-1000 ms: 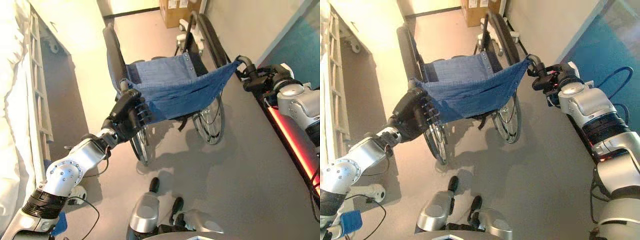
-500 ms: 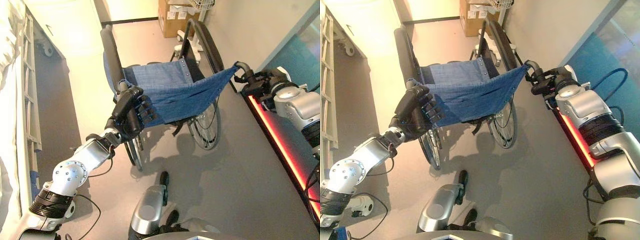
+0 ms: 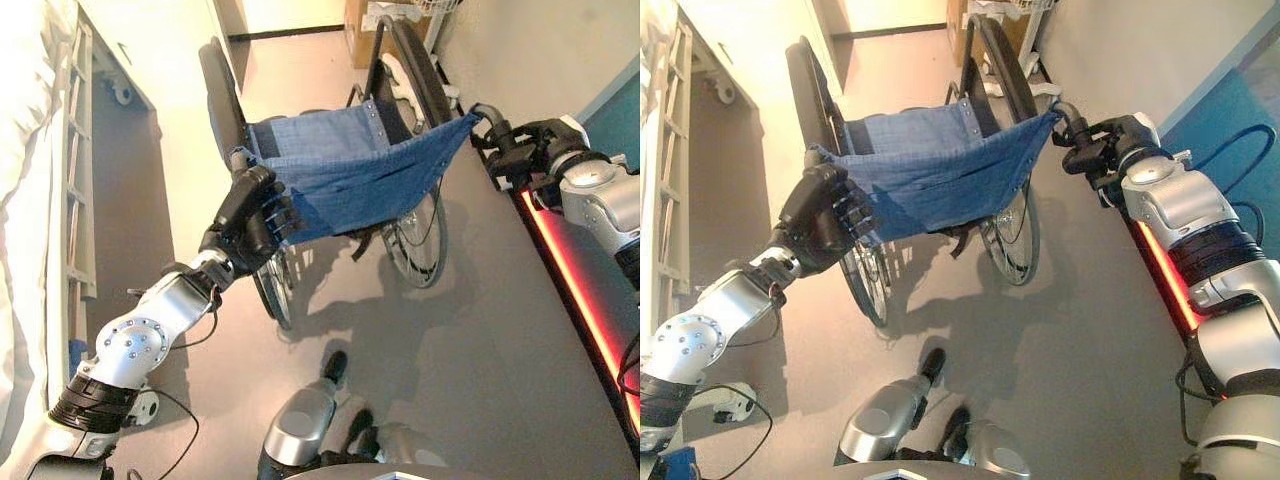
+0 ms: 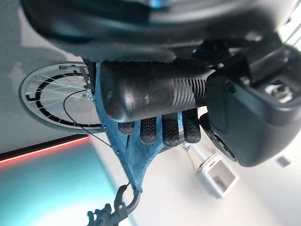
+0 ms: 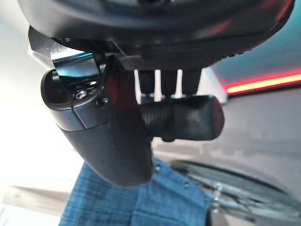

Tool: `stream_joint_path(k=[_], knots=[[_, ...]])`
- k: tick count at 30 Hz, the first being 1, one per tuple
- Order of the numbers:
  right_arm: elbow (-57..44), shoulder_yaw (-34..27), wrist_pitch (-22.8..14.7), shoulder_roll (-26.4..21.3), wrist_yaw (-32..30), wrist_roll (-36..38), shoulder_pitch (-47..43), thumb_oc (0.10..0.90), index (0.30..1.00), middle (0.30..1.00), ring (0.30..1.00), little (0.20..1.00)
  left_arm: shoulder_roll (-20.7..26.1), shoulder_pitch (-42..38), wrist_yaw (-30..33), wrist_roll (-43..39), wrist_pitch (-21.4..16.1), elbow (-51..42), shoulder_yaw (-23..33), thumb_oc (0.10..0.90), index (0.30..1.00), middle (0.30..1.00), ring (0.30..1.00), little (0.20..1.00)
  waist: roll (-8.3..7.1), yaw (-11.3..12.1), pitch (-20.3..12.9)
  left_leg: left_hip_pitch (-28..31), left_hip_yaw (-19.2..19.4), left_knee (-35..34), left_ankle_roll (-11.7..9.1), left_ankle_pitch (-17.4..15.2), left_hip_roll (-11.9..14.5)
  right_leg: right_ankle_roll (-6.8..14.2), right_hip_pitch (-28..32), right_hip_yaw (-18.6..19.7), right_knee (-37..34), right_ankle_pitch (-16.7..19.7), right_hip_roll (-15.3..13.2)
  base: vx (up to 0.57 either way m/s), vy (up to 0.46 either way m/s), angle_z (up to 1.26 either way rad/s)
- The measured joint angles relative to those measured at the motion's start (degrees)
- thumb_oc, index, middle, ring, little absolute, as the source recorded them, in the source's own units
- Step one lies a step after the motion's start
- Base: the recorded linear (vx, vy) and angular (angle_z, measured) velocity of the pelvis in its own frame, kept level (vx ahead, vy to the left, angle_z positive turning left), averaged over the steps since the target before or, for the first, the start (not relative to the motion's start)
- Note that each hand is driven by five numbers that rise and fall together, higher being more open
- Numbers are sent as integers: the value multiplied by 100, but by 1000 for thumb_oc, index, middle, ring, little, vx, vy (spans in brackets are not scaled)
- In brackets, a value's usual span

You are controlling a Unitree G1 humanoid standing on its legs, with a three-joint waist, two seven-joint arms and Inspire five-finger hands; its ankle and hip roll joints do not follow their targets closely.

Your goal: Push the wheelchair next to the bed

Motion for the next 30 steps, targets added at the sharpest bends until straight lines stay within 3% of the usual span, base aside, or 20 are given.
stream_joint_path(k=[1,2,3,4,5,6,9,10,11,15,17,18,19,21,23,25,26,28,29,30], knots=[[17,-66,5,-3,0,4,-36,400,300,300,300,300,53,-158,83,-3,0,100,-100,400,300,300,300,300,198,-32,28,22,-378,8,-158,-20,188,328,5,216,-621,214,-101,111,-340,42],[17,-58,13,6,0,4,-40,400,300,300,300,300,97,-216,113,-5,11,144,-110,400,300,300,300,300,209,-17,29,31,-505,11,-244,-19,235,502,77,224,-1034,352,-171,166,-505,64],[9,-53,47,14,0,31,-46,400,300,300,300,300,166,-320,174,-12,21,210,-109,400,300,300,300,300,104,5,36,14,-534,32,-447,-159,309,869,241,186,-1941,704,-182,121,-365,54],[11,-53,68,48,-1,33,-44,400,300,300,300,300,240,-338,195,-31,16,212,-93,400,300,300,300,300,-18,12,39,-3,-491,59,-476,-222,317,841,335,148,-2277,939,-193,183,-525,89],[12,-53,154,137,0,35,-43,400,300,300,300,300,460,-399,262,-164,16,213,-86,400,300,300,300,300,-361,-22,65,-56,-56,129,-523,-300,315,736,632,66,-2573,1410,-196,130,-378,100],[15,-51,221,167,0,26,-35,400,300,300,300,300,417,-395,287,-179,7,233,-56,400,300,300,300,300,-454,-118,78,-96,157,165,-573,-335,390,630,852,-23,-2605,1635,-126,131,-420,137],[23,-4,329,118,-1,33,-16,400,300,300,300,300,145,-325,337,-215,-76,120,119,400,300,300,300,300,-418,-91,42,-155,626,194,-633,-329,1193,167,1094,-599,-2423,1219,514,76,-402,97],[23,1,328,86,-2,30,-18,400,300,300,300,300,94,-324,335,-215,-82,89,125,400,300,300,300,300,-415,-101,41,-211,651,259,-685,-244,1255,91,1119,-672,-2379,1139,610,61,-423,96],[17,119,331,-59,-2,38,-54,400,300,300,300,300,-85,-320,334,-215,-82,0,142,400,300,300,300,300,-416,-173,39,-387,843,417,-959,3,1285,-19,1143,-930,-2279,1033,670,46,-299,114],[163,375,398,-145,-23,-232,-229,400,300,300,300,300,-547,-247,337,-173,-88,-108,113,400,300,300,300,300,-415,-172,40,-623,1712,524,-664,587,1289,-308,1221,-1231,-2032,758,875,80,-252,86],[166,473,406,-127,-23,-239,-232,400,300,300,300,300,-657,-142,365,-88,-89,-108,107,400,300,300,300,300,-400,-172,49,-633,1969,625,-588,750,1307,-363,1269,-1331,-1865,655,915,96,-195,43],[168,596,422,-38,-23,-319,-229,400,300,300,300,300,-693,27,398,-2,-97,-109,107,400,300,300,300,300,-400,-170,49,-584,2010,680,-353,946,1337,-374,1295,-1415,-1627,638,924,116,-164,36],[169,598,447,30,-23,-397,-207,400,300,300,300,300,-694,102,401,33,-107,-109,107,400,300,300,300,300,-400,-169,49,-559,2002,698,-279,1030,1344,-374,1293,-1420,-1514,638,912,160,-160,30],[183,757,554,168,-23,-428,-188,400,300,300,300,300,-698,386,421,126,-121,-110,107,400,300,300,300,300,-422,-126,41,-621,1965,1142,-368,962,1280,-374,1599,-1433,-1584,640,912,206,-134,22],[156,756,584,162,-18,-417,-189,400,300,300,300,300,-760,547,430,122,-112,-159,105,400,300,300,300,300,-464,-41,9,-687,2311,1424,-727,471,879,-372,1866,-1470,-1976,639,913,250,-135,-3],[99,728,575,191,-18,-420,-207,400,300,300,300,300,-779,559,426,123,-110,-177,108,400,300,300,300,300,-550,125,-139,-923,2935,1468,-394,127,333,-310,1936,-1536,-2335,597,1036,245,-113,-24],[100,709,575,192,-19,-424,-226,400,300,300,300,300,-790,559,414,123,-111,-186,122,400,300,300,300,300,-556,153,-155,-978,3079,1431,-360,106,210,-315,1962,-1531,-2380,584,1082,251,-93,-21],[100,713,576,266,-17,-424,-207,400,300,300,300,300,-778,636,384,123,-108,-237,128,400,300,300,300,300,-279,246,-307,-664,3453,613,-39,154,35,-286,2107,-1547,-2323,543,1534,328,-105,-10],[103,709,576,278,-18,-432,-196,400,300,300,300,300,-729,646,336,123,-107,-323,195,400,300,300,300,300,-310,246,-323,-540,3384,459,515,-102,32,-306,2142,-1596,-2228,393,1677,308,-68,35],[139,687,601,275,-18,-444,-203,400,300,300,300,300,-771,631,278,140,-107,-378,281,400,300,300,300,300,-585,246,-370,-636,3231,487,614,-115,-135,-541,2066,-1595,-2180,185,1591,293,-56,52]])
